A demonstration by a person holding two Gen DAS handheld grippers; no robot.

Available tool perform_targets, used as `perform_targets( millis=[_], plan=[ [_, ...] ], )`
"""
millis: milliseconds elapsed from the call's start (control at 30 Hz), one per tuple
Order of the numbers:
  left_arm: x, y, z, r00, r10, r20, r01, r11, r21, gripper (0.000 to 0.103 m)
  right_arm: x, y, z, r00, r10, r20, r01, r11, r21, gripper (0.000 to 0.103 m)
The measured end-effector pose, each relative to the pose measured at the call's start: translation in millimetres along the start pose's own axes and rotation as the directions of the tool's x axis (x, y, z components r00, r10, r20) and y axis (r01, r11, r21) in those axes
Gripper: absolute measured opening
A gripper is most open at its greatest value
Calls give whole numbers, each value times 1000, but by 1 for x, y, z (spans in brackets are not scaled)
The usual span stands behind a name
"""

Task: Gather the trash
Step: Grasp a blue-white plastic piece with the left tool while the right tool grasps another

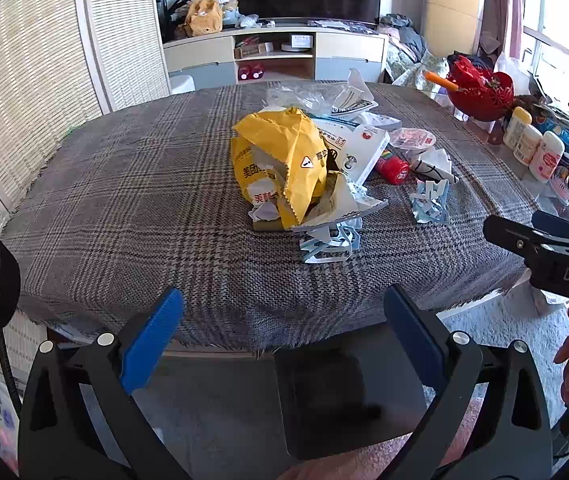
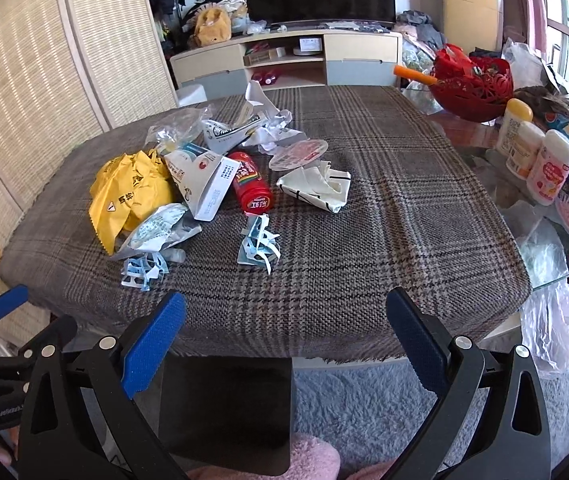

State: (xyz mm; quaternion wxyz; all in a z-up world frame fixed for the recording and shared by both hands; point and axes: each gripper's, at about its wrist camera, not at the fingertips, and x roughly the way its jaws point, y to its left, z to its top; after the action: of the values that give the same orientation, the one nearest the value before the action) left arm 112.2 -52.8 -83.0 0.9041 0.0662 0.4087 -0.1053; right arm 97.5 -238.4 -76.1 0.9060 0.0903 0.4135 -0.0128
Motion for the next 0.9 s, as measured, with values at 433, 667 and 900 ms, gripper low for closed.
perform_targets(
  millis=[433,667,900],
  plan=[
    [57,-10,14,993,-77,-87,78,997,12,94,53,3,28,998,-14,-65,12,999,-34,100],
    [88,-17,23,988,-81,-134,81,997,-6,68,71,2,31,995,55,-84,-57,998,-18,82],
    [97,-25,28,989,-63,-134,64,998,1,39,89,5,29,988,98,-121,-101,995,-22,33]
  ],
)
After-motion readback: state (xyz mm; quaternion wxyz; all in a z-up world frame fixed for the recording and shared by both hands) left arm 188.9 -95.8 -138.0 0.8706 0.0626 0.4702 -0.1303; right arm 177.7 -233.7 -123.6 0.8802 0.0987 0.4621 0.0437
